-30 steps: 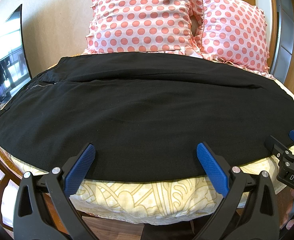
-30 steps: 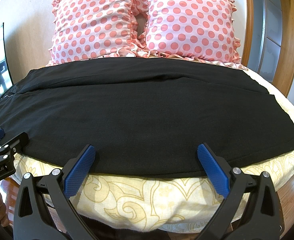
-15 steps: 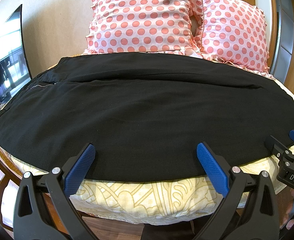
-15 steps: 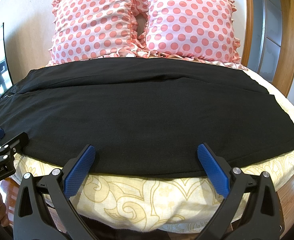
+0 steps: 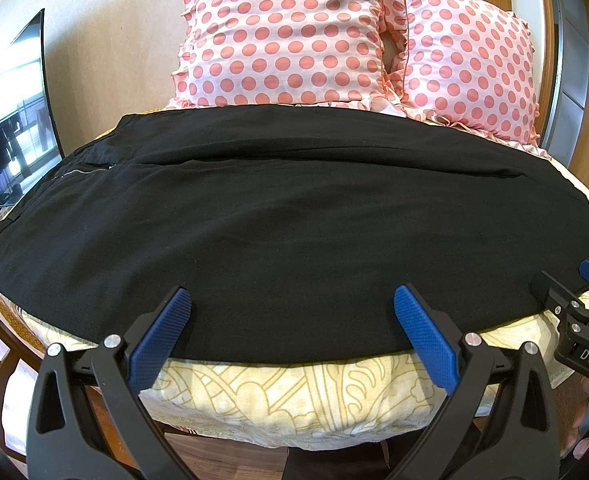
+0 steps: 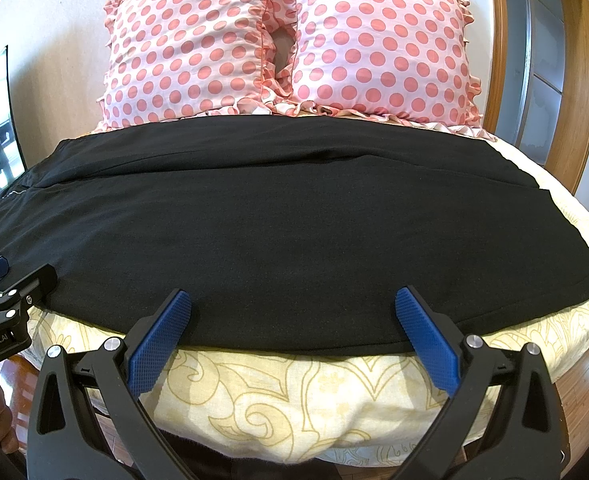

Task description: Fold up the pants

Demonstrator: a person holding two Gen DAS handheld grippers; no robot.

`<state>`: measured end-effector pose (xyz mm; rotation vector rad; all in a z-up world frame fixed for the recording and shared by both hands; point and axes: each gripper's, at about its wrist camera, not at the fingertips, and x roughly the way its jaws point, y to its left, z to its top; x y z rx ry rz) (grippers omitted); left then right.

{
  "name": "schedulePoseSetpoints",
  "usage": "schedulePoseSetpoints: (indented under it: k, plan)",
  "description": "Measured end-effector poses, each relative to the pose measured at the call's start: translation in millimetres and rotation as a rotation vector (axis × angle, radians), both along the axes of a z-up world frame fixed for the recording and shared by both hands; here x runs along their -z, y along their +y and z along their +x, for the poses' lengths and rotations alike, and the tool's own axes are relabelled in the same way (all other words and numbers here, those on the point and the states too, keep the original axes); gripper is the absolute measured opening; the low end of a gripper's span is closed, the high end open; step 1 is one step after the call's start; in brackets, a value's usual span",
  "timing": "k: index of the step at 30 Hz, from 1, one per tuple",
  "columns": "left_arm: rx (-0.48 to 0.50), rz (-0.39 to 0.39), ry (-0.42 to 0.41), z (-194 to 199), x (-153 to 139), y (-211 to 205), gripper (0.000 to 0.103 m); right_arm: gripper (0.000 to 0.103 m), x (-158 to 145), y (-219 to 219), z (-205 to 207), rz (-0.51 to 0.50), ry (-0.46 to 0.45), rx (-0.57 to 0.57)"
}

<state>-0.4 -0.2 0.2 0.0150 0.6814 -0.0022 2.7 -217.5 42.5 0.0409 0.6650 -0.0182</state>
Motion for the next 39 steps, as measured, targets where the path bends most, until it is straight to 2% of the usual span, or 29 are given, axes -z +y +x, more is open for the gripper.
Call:
schedulePoseSetpoints:
  k: [17,19,22,24,26,30,31,32,35,37,39]
  plan:
    - [0.006,0.001,0.000,0,0,0,0.101,0.102,0,-1,1,-0.001,0.007,-0.028]
    - [0.017,0.000,0.002,0,0,1,0.101,0.102,-5,-5,5,0.016,0.021,-0.043]
    - [0.034,-0.009,0.014,-2,-2,3,0.101,0.102,-32,-36,14,0.045,-0.035,0.009]
    - [0.027,-0.009,0.007,2,-6,7,0.101,0.102,-48,-60,30,0.055,-0.050,0.058]
    - [0.027,-0.006,-0.010,4,-11,9,0.101,0.102,-68,-95,64,0.088,-0.029,0.133]
    - [0.044,-0.010,-0.066,13,-29,11,0.101,0.102,-82,-165,158,0.133,0.060,0.297]
    - [0.049,-0.011,-0.075,14,-31,11,0.101,0.095,-81,-181,183,0.123,0.092,0.350]
    - [0.055,-0.012,-0.086,16,-34,11,0.101,0.084,-78,-194,202,0.115,0.118,0.390]
    - [0.073,-0.011,-0.116,26,-41,13,0.101,0.061,-61,-233,263,0.106,0.225,0.495]
    - [0.081,-0.015,-0.124,32,-44,14,0.101,0.053,-47,-252,293,0.125,0.279,0.562]
    - [0.083,-0.023,-0.121,39,-45,16,0.101,0.049,-33,-267,315,0.162,0.315,0.609]
